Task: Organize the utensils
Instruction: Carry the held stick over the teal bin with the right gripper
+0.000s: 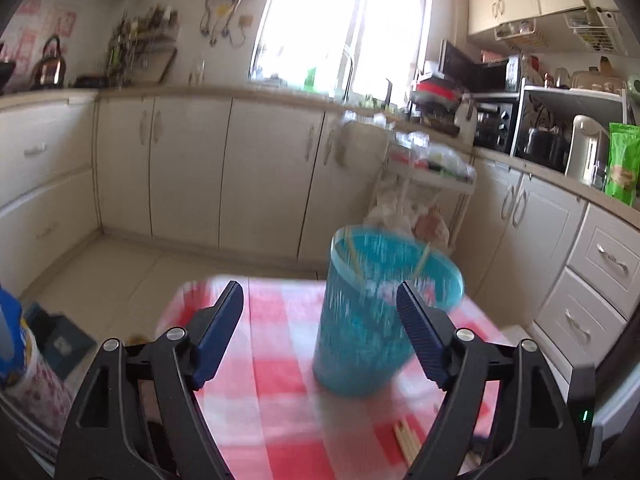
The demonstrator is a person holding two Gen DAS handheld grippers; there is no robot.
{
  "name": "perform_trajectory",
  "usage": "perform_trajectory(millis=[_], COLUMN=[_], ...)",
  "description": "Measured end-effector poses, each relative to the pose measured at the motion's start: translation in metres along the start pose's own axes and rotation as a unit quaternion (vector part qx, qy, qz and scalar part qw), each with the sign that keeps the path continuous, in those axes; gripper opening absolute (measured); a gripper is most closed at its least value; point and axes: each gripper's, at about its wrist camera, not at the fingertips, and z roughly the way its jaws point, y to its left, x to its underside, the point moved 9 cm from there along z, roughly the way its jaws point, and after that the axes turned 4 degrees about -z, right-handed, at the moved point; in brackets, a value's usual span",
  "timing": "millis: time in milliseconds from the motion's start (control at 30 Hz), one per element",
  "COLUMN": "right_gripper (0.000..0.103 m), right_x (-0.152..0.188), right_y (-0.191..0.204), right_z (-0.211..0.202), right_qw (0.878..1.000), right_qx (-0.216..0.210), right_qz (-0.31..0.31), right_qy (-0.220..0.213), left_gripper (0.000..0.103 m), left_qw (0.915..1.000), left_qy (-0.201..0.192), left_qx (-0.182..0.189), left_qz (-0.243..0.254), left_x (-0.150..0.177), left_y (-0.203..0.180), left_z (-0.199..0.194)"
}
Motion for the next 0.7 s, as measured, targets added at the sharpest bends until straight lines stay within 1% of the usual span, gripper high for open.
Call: perform_trajectory(millis=[67, 133, 233, 300, 333, 433, 533, 700], right_gripper=[0.006, 0.006, 0.006, 0.006, 0.006, 0.006, 0.006, 0.006], right_x=[0.0, -0.001, -0.002, -0.006, -0.01, -0.027, -0.051, -0.099], right_y=[-0.005, -0.011, -0.02, -0.023, -0.023, -0.022, -0.014, 0.002], right_z=[-0.001, -0.004, -0.011, -0.02, -0.026, -0.052, -0.081, -0.123], right_qw=[1.0, 0.999, 0.997, 0.995, 0.994, 0.988, 0.98, 0.965], right_qx=[-0.008, -0.018, -0.032, -0.044, -0.048, -0.069, -0.092, -0.105], right_qz=[0.016, 0.037, 0.066, 0.081, 0.085, 0.094, 0.097, 0.091], right_qy=[-0.002, -0.009, -0.02, -0.037, -0.048, -0.097, -0.15, -0.221], left_gripper=[0.075, 0.075, 0.075, 0.075, 0.075, 0.075, 0.076, 0.077], left_qw=[0.999, 0.9961, 0.9924, 0.9908, 0.9881, 0.9864, 0.9842, 0.9831], left_qy=[0.037, 0.073, 0.098, 0.108, 0.122, 0.118, 0.124, 0.124], left_qx=[0.005, 0.013, 0.016, 0.012, 0.013, 0.02, 0.026, 0.035], left_qz=[-0.023, -0.048, -0.072, -0.08, -0.094, -0.113, -0.124, -0.13], left_x=[0.032, 0.063, 0.093, 0.106, 0.112, 0.116, 0.121, 0.118], left_y=[0.009, 0.014, 0.018, 0.021, 0.024, 0.029, 0.031, 0.029], left_z=[0.001, 0.001, 0.002, 0.007, 0.009, 0.011, 0.014, 0.013])
